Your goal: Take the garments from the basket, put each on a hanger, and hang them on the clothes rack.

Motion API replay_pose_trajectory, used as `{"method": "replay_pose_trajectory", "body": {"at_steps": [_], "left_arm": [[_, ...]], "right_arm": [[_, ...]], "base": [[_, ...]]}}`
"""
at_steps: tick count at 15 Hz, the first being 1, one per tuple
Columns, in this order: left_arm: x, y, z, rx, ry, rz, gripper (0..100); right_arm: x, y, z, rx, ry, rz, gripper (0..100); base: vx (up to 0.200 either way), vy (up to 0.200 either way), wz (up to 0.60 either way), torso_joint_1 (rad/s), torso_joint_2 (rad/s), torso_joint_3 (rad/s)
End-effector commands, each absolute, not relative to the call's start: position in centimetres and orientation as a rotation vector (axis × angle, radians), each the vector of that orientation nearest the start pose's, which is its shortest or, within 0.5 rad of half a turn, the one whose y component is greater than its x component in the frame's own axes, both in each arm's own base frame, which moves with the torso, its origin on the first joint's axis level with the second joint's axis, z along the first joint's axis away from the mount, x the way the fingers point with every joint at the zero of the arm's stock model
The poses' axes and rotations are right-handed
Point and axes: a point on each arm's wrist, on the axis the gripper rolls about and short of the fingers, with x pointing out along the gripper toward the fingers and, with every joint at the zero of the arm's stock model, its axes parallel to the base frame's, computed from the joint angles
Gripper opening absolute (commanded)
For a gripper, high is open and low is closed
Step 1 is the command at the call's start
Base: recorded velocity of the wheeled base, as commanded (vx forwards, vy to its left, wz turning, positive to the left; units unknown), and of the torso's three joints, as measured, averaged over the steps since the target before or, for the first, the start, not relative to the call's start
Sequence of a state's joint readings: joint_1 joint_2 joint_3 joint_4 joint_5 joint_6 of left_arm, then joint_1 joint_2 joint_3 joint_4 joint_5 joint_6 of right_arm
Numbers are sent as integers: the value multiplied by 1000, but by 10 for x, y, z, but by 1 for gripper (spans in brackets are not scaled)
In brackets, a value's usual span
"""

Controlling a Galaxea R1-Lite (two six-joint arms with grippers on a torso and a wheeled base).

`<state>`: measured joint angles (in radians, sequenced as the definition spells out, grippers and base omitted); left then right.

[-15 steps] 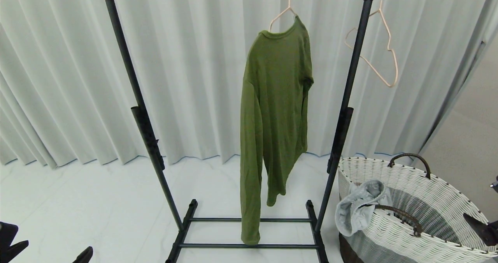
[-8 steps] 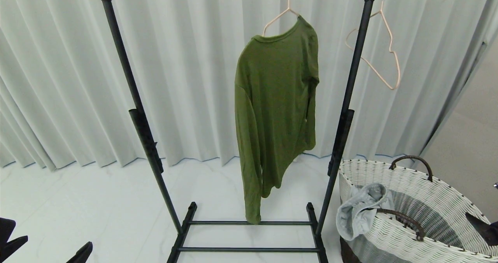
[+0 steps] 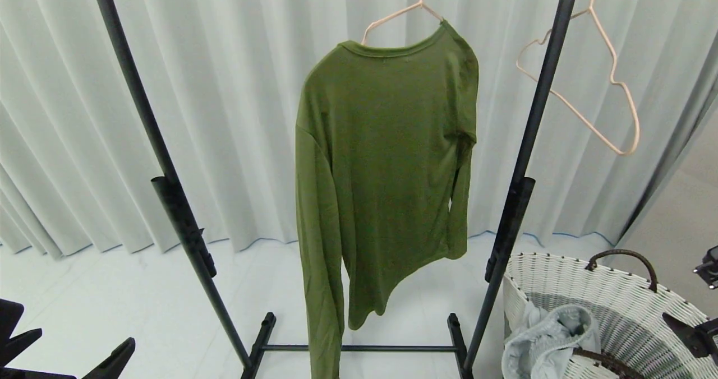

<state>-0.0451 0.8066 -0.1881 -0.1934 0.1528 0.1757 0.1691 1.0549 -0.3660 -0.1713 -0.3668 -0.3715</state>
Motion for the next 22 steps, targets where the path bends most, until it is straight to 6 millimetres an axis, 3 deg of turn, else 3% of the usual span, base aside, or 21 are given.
{"method": "replay_pose_trajectory", "body": {"at_steps": [1, 7, 12, 14, 21, 22], "left_arm": [[76, 0, 135, 215, 447, 66, 100], [76, -6, 137, 235, 432, -7, 100], [74, -7, 134, 305, 433, -37, 100], [73, -8, 134, 308, 434, -47, 100], [73, -12, 134, 326, 426, -108, 100], [73, -12, 133, 328, 427, -108, 100]], "right_arm": [[131, 14, 146, -513, 609, -81, 100], [158, 22, 111, -481, 814, 93, 100], [194, 31, 50, -457, 916, 87, 100], [201, 29, 40, -457, 915, 56, 100], [217, 16, 37, -407, 855, -26, 100], [214, 16, 35, -408, 847, -27, 0]], "base": [[0, 0, 0, 0, 0, 0], [0, 0, 0, 0, 0, 0], [0, 0, 0, 0, 0, 0], [0, 0, 0, 0, 0, 0], [0, 0, 0, 0, 0, 0], [0, 0, 0, 0, 0, 0]]}}
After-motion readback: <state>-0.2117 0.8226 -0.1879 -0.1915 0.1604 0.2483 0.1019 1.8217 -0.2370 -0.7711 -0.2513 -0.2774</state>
